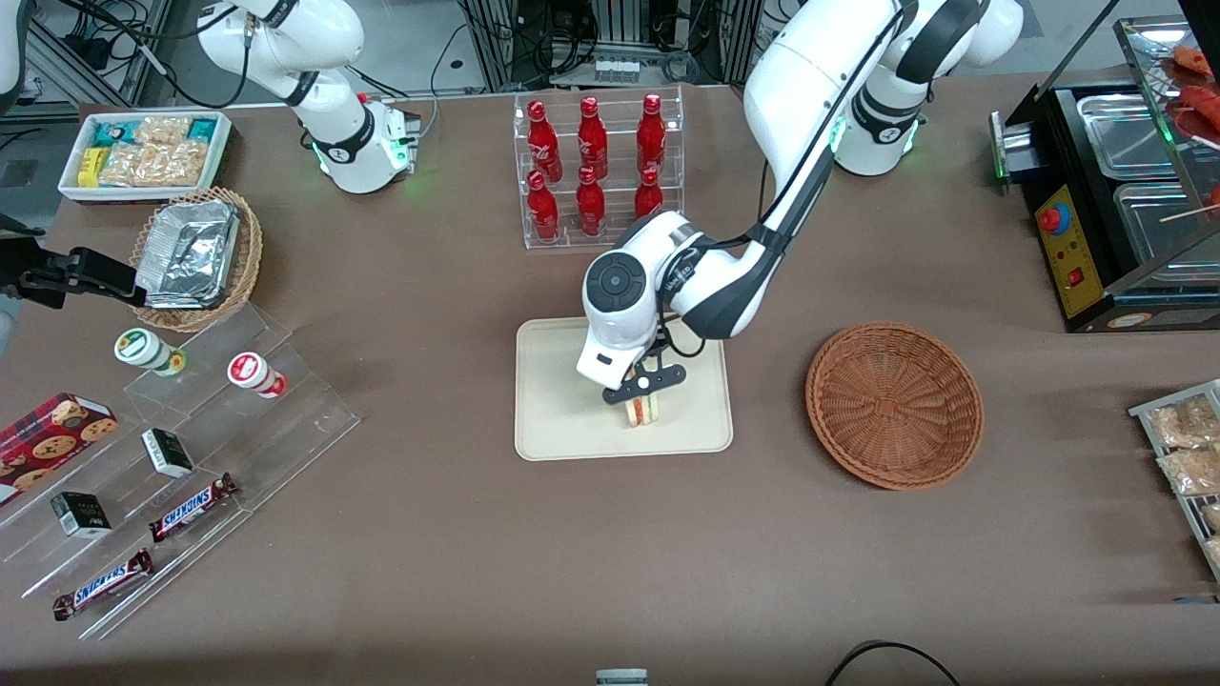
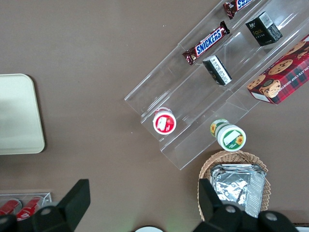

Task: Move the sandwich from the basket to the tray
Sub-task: 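Lower the held sandwich onto the cream tray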

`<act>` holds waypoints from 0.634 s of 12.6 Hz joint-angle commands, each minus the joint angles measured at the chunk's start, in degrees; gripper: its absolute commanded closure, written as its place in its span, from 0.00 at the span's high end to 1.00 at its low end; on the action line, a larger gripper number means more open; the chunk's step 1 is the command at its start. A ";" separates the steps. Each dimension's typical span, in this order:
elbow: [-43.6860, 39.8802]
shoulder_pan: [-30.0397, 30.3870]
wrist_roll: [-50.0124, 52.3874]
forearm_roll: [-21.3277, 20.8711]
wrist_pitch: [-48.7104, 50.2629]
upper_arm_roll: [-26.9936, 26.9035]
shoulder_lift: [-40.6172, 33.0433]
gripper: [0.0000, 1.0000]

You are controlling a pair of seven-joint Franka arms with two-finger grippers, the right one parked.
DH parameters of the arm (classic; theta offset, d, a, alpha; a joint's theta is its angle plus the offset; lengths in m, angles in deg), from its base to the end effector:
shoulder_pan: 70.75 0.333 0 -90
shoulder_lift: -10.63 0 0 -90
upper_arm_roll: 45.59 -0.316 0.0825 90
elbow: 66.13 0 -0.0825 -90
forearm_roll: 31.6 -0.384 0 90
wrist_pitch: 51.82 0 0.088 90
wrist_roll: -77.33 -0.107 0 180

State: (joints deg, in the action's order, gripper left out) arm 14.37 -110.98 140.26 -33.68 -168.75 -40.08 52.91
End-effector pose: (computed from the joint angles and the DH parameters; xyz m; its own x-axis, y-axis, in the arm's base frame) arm 0.5118 -0.5035 0.2591 0.9507 0.3008 -0.0752 0.2956 -0.9526 -0.0723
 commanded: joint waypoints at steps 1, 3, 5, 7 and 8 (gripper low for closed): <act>-2.28 -1.08 2.64 -1.08 1.44 -0.93 1.93 0.00; -2.97 -1.69 3.77 -0.99 1.08 -0.93 2.72 0.00; -5.78 -1.78 6.42 -1.08 1.17 -0.93 5.26 0.00; -5.88 -1.78 6.42 -1.08 1.08 -0.93 5.62 0.02; -5.97 -1.78 6.33 -1.08 1.08 -0.93 5.62 0.65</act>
State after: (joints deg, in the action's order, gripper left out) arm 11.10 -111.67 144.86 -33.73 -168.77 -40.15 57.31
